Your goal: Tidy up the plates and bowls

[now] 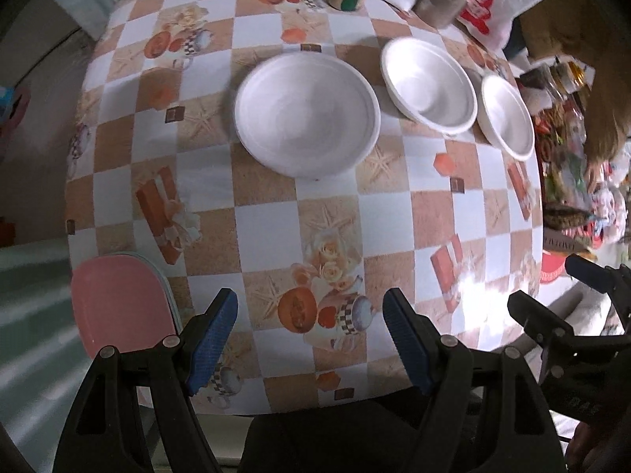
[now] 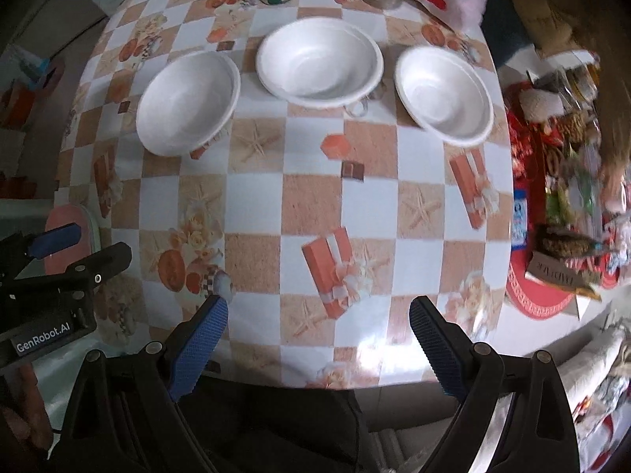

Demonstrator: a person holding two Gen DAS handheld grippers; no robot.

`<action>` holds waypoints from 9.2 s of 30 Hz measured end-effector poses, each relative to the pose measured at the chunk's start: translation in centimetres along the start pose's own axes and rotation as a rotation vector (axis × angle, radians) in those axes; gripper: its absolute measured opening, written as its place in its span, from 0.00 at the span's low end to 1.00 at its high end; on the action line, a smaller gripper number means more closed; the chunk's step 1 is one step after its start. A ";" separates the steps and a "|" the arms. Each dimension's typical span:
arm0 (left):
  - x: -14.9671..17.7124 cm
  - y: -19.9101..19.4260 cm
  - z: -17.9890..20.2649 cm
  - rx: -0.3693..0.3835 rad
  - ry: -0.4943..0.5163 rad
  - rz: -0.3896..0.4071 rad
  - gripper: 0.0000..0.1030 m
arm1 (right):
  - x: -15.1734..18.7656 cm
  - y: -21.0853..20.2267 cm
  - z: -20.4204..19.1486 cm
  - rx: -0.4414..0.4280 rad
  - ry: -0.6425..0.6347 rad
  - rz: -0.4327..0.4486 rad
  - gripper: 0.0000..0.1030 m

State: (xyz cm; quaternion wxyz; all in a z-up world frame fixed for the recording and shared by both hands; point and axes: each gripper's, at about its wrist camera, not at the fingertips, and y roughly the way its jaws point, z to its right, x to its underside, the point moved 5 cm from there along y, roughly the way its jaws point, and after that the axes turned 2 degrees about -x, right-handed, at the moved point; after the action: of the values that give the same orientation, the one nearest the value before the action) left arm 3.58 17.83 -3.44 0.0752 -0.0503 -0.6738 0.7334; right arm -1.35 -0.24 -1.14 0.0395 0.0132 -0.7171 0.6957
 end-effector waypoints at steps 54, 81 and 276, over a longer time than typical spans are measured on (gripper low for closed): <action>-11.9 10.6 -6.4 -0.080 -0.302 -0.088 0.23 | -2.1 3.1 5.8 -0.068 -0.053 -0.069 0.92; 4.9 12.2 -2.5 -0.008 -0.075 -0.178 0.19 | -1.1 3.8 2.3 -0.098 -0.056 -0.085 0.92; 7.8 0.6 -0.7 0.036 0.098 -0.001 0.19 | 3.7 0.8 -8.2 -0.174 -0.143 0.011 0.14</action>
State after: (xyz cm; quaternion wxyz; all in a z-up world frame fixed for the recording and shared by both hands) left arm -3.96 19.90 -3.91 0.1095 -0.0846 -0.6561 0.7419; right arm -4.83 8.13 -1.41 -0.0147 0.0556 -0.7759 0.6282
